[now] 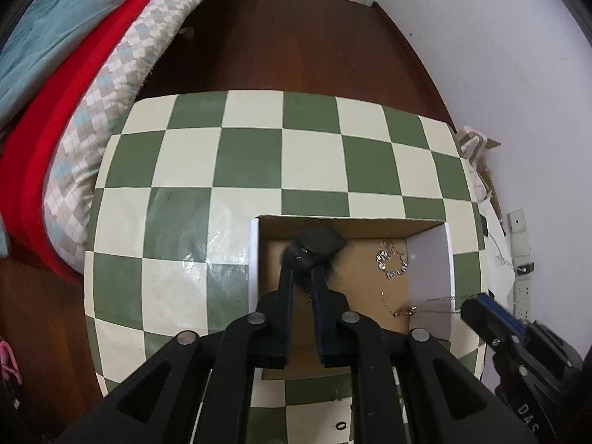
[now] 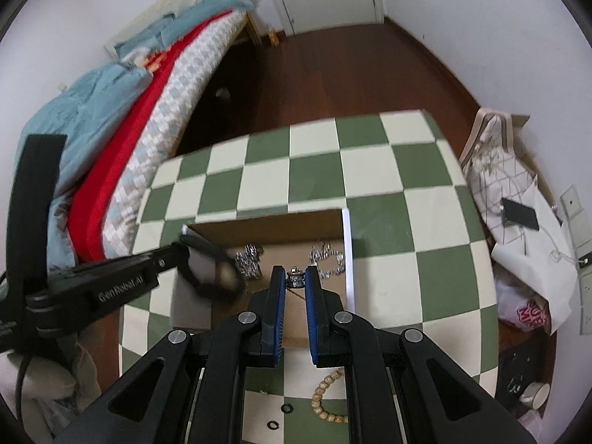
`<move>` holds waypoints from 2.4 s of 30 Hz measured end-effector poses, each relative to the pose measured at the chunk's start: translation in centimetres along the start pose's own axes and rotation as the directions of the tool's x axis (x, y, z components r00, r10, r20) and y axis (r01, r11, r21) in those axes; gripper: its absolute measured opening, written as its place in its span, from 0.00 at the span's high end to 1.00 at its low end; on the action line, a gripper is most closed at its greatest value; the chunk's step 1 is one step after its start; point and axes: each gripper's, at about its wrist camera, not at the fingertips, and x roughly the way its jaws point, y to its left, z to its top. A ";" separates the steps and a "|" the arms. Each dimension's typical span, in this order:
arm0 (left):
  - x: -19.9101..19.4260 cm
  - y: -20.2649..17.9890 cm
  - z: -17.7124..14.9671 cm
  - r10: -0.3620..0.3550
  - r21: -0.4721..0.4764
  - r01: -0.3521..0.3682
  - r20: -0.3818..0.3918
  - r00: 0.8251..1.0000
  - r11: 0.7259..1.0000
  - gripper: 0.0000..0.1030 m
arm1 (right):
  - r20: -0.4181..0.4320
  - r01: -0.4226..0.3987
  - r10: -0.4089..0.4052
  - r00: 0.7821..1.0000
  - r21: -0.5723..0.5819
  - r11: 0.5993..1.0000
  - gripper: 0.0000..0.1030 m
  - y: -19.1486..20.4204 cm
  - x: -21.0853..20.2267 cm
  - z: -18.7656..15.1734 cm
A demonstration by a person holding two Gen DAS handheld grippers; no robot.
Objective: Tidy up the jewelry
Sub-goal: 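Lower the smartwatch and charm into the white box and open both grippers, then move both grippers back toward the wooden bead bracelet and rings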
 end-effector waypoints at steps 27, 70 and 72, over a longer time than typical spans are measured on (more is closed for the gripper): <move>-6.0 2.9 -5.4 0.290 -0.045 -0.287 0.219 0.932 0.957 0.00 | -0.043 0.244 -0.247 0.968 -0.064 0.968 0.00 1.1 0.2 -2.5; -18.5 1.0 -17.7 0.418 -0.154 -0.398 0.507 0.754 0.905 0.00 | 0.257 0.190 -0.172 0.951 -0.045 0.981 0.00 3.8 -17.8 -12.6; -16.4 1.3 -17.9 0.464 -0.154 -0.447 0.461 0.756 0.881 0.00 | 0.209 0.200 -0.194 0.959 -0.010 0.980 0.00 2.1 -16.0 -13.2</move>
